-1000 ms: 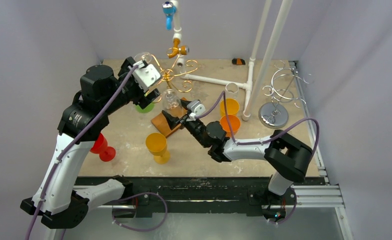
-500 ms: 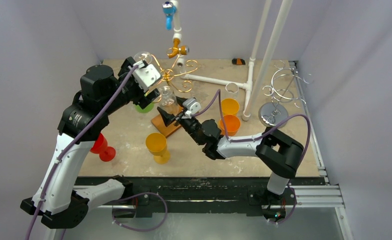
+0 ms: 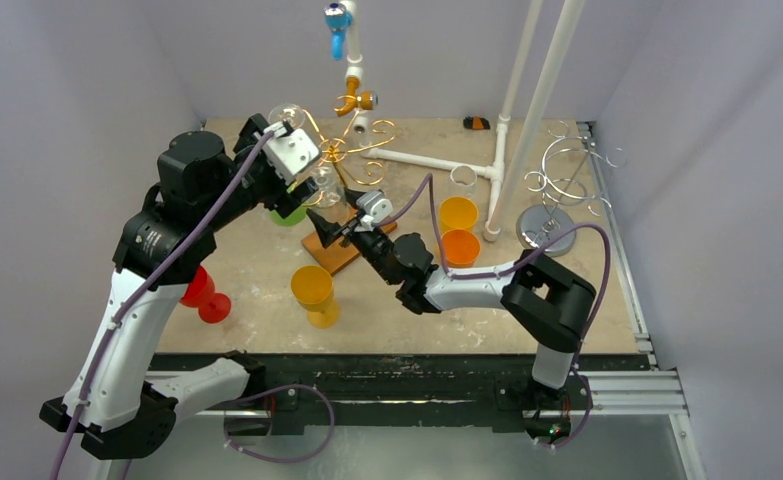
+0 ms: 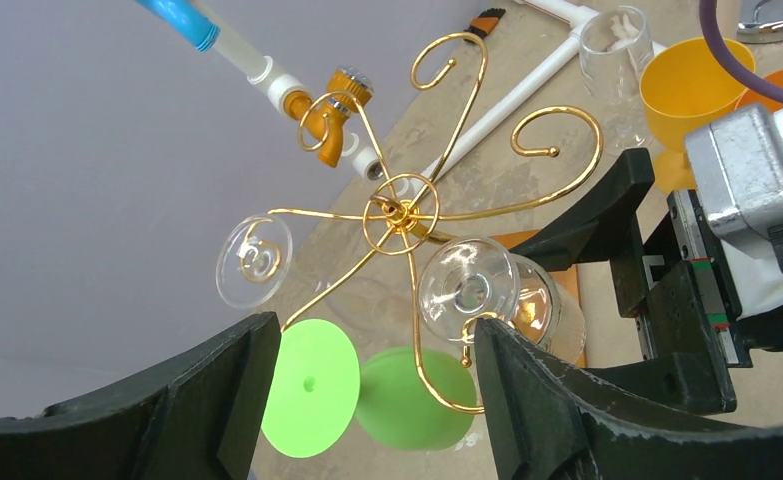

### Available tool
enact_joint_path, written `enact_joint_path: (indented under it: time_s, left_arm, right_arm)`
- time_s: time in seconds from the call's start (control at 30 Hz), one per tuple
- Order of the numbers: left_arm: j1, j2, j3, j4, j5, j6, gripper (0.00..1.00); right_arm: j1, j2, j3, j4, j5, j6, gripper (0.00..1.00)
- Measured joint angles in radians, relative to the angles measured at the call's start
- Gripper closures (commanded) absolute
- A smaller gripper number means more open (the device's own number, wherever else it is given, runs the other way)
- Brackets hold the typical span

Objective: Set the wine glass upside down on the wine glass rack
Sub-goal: Turn the wine glass upside down at the wine rack.

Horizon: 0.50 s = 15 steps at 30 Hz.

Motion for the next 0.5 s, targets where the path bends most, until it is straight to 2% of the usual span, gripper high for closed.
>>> enact_joint_path:
  time_s: [0.5]
  left_arm:
    - [0.000, -0.003, -0.007, 0.000, -0.004, 0.001, 0.25]
  right_arm:
    - [-0.007, 0.024, 0.070, -0.069, -0.043, 0.000, 0.90]
